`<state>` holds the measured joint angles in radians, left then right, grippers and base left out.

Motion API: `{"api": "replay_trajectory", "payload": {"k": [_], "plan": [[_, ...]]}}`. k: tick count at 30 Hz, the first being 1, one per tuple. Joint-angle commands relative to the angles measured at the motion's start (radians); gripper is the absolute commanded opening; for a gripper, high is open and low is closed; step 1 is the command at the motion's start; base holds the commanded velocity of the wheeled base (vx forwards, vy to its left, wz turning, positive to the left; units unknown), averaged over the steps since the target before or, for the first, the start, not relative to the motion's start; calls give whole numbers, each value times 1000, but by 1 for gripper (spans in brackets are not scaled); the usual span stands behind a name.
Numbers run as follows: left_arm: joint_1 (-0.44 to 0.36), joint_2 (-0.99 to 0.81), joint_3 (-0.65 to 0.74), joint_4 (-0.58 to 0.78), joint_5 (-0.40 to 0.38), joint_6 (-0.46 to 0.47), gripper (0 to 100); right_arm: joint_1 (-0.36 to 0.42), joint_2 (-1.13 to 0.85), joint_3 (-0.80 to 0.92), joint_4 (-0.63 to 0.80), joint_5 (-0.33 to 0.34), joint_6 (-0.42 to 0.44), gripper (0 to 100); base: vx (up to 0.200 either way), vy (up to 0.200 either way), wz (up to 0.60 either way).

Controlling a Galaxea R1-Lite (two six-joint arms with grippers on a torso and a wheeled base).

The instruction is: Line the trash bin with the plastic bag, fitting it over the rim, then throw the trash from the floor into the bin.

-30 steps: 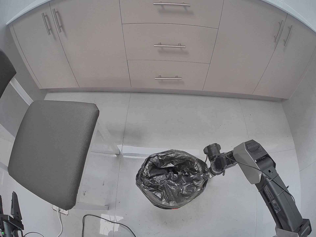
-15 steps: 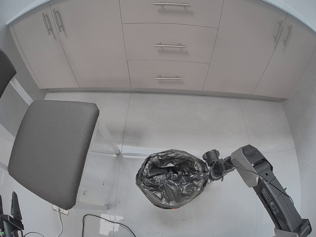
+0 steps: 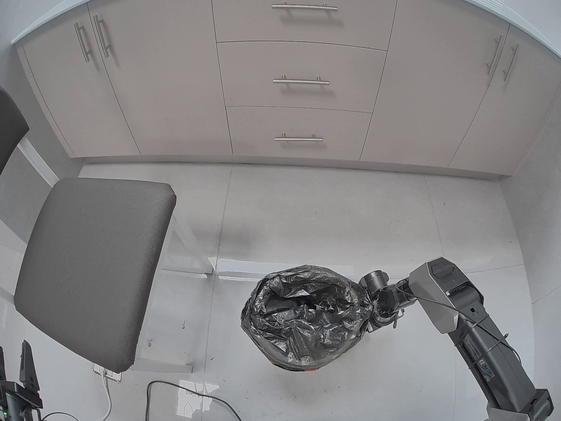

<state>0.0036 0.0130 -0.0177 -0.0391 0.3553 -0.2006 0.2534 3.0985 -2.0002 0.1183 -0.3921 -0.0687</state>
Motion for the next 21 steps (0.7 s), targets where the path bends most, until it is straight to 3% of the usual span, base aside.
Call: {"api": "replay_trajectory", "payload": {"k": [1,7,11,21], "plan": [[1,-10,10,1,1,0,100,9,-3,0,15,41,26,100,0,0,0],[1,-10,10,-1,1,0,100,0,-4,0,0,50,95,100,0,0,0],[1,-10,10,1,1,0,100,-10,0,0,-78,50,93,100,0,0,0],[1,-10,10,-1,1,0,100,-10,-4,0,-97,59,121,100,0,0,0]]}}
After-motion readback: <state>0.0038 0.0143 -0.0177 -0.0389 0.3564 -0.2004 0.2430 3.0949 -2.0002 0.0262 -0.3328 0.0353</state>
